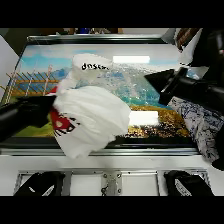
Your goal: Fold the clothes and pants, and hang the long-sleeved shirts on hangers.
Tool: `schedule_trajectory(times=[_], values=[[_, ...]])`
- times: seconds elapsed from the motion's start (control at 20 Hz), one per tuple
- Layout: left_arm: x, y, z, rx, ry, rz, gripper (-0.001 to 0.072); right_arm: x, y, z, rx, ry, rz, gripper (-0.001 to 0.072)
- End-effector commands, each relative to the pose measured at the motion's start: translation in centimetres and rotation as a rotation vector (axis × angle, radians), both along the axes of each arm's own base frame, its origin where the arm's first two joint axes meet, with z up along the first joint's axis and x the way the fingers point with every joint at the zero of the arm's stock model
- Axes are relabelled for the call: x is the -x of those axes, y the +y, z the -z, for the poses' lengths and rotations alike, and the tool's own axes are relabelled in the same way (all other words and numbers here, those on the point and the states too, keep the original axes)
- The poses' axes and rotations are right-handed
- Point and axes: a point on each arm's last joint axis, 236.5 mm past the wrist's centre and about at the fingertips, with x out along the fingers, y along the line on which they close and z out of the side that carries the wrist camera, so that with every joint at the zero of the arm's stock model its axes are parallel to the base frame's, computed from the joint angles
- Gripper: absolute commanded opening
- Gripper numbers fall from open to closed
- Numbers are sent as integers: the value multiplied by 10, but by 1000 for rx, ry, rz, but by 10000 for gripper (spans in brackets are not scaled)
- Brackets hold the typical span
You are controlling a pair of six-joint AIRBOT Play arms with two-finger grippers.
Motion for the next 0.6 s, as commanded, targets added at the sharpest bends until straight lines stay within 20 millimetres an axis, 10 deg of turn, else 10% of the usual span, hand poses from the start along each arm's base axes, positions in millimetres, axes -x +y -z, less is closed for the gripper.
schedule_trajectory(times=[0.0,0.35,0.45,0.55], values=[[-34,-82,1,-4,-55,123,20,-16,-47,-20,-25,-54,172,30],[-155,-207,101,-143,112,148,22,-36,-124,-13,-14,-18,400,30],[-183,-211,124,-165,145,119,593,-37,-134,-9,12,-13,425,31],[-205,-188,134,-204,200,64,650,-38,-139,-4,36,-7,437,32]])
